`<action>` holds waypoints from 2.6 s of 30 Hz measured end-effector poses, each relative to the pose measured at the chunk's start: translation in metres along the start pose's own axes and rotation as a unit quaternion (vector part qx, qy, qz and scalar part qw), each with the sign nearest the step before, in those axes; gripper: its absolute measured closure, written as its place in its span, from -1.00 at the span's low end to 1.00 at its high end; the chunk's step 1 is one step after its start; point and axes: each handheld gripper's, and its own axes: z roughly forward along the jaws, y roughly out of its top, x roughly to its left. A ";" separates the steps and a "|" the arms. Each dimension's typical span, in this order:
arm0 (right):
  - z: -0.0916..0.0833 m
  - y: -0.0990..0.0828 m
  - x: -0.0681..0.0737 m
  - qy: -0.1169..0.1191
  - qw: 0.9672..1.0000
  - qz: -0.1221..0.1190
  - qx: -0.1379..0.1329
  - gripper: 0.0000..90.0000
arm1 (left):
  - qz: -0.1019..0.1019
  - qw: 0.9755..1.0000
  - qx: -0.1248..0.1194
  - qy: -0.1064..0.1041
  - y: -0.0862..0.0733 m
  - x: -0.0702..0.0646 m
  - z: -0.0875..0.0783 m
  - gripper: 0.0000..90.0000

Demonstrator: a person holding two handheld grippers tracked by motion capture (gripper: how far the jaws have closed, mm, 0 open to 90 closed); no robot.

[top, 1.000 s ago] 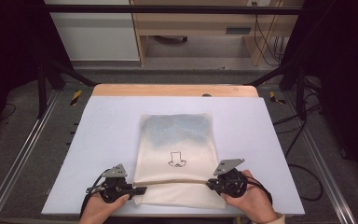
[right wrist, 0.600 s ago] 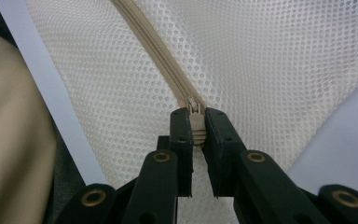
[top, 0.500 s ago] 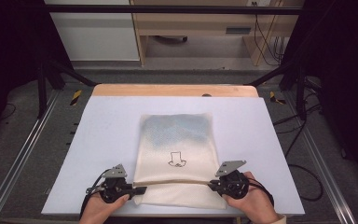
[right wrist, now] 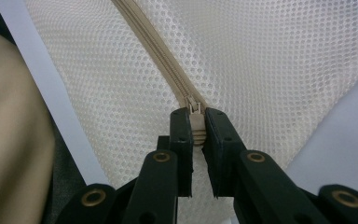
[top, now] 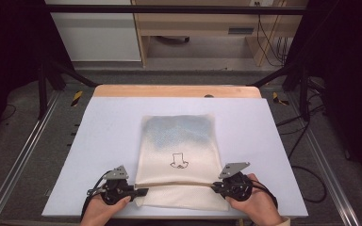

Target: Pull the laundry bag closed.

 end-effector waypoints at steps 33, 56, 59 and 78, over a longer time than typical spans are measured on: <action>-0.003 -0.010 -0.005 -0.005 1.000 0.012 0.003 0.83 | 0.005 1.000 -0.001 0.006 0.001 -0.001 -0.001 0.86; -0.004 -0.014 -0.006 -0.008 1.000 0.016 0.004 0.83 | 0.006 1.000 -0.004 0.005 0.001 -0.001 -0.002 0.86; -0.004 -0.016 -0.008 -0.010 1.000 0.015 0.007 0.83 | 0.005 1.000 -0.005 0.004 0.002 -0.001 -0.002 0.86; -0.004 -0.021 -0.010 -0.010 1.000 0.026 0.008 0.83 | 0.008 1.000 -0.006 0.006 0.002 -0.001 -0.003 0.86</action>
